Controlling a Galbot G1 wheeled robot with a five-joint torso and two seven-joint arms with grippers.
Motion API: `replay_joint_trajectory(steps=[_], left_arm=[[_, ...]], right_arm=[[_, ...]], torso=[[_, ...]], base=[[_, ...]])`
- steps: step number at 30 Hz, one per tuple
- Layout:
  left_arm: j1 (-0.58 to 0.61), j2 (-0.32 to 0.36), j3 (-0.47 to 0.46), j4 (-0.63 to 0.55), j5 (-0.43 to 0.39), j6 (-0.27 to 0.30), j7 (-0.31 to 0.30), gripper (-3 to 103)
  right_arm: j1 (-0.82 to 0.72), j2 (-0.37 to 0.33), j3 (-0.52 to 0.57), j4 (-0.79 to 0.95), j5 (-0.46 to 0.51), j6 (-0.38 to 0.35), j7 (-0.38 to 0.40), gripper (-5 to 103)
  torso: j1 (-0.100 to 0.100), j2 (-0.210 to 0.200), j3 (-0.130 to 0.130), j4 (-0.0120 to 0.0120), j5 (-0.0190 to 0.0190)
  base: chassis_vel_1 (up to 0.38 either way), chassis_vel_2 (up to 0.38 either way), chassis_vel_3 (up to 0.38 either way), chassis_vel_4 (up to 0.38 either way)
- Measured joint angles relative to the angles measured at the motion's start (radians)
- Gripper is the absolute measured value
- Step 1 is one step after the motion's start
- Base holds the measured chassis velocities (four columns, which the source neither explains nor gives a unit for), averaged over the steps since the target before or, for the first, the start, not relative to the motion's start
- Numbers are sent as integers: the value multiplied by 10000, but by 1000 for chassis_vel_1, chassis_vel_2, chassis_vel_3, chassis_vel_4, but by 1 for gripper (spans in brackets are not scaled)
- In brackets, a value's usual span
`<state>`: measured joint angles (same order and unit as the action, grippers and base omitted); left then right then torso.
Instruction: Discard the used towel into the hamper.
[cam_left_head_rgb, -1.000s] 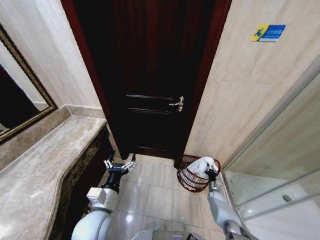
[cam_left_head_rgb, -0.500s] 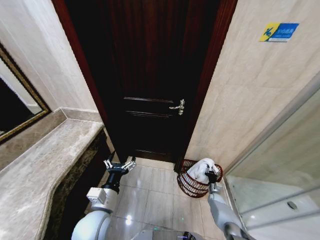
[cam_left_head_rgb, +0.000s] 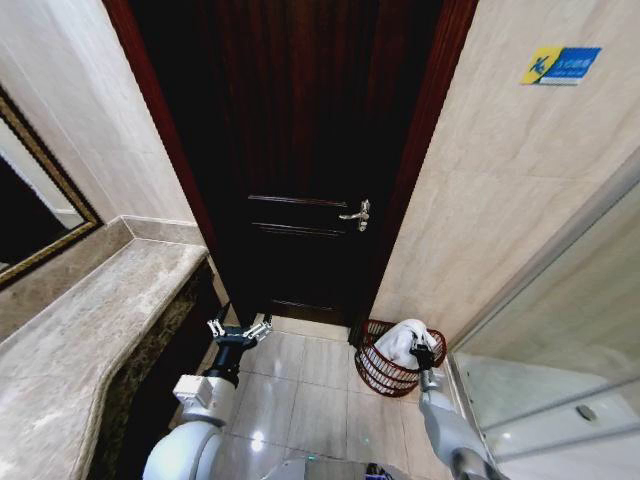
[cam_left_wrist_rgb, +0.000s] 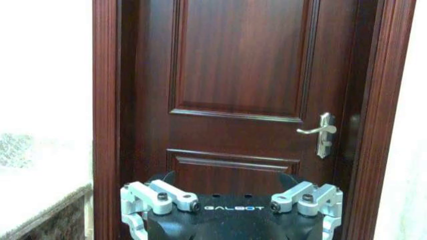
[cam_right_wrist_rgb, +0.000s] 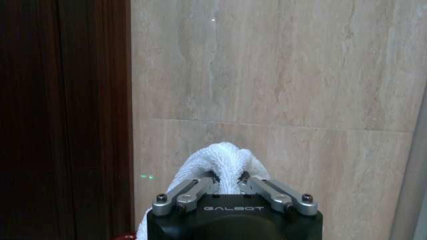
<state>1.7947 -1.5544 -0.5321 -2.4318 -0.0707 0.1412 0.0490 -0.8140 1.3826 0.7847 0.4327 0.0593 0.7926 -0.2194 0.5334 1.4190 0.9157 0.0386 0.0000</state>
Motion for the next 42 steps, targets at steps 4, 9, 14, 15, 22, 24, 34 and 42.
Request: replay_joint_trajectory(steps=[4, 9, 14, 15, 22, 24, 34, 42], left_arm=[[0, 0, 0, 0, 0, 0, 0, 100], [0, 0, 0, 0, 0, 0, 0, 100], [1, 0, 0, 0, 0, 0, 0, 100], [1, 0, 0, 0, 0, 0, 0, 100], [0, -2, 0, 0, 0, 0, 0, 100], [-1, -2, 1, 1, 0, 0, 0, 100], [2, 0, 0, 0, 0, 0, 0, 100], [0, 0, 0, 0, 0, 0, 0, 100]], right_arm=[[-69, -17, 1, -36, -10, -44, 20, 11], [-168, -13, 3, -54, -195, -324, 254, 11], [-226, 39, 3, -150, -395, -578, 240, 11], [-226, 39, 3, -150, -395, -578, 240, 11], [-1193, -205, 39, 509, -1330, -1791, 245, 11], [-1129, -358, 93, 176, -1464, -2018, 238, 11], [745, -1202, 290, -1676, -2011, -4458, 223, 11], [1673, -861, 176, -2461, -2331, -6389, -448, 11]], torso=[[-1, 0, 0, -1, 0], [-2, 1, -1, -1, -1], [4, 0, 0, 0, -1], [4, 0, 0, 0, -1], [11, -4, 3, -1, 0], [11, -5, 3, -2, 3], [-4, -2, -1, 2, -4], [3, -2, 0, -1, 1]], base=[[0, 0, 0, 0], [-66, 66, 59, -55], [-131, 137, 141, -137], [-141, 156, 158, -152], [-145, 155, 153, -139], [-99, 74, 59, -11], [-8, 5, 2, 1], [0, 0, 0, 0]])
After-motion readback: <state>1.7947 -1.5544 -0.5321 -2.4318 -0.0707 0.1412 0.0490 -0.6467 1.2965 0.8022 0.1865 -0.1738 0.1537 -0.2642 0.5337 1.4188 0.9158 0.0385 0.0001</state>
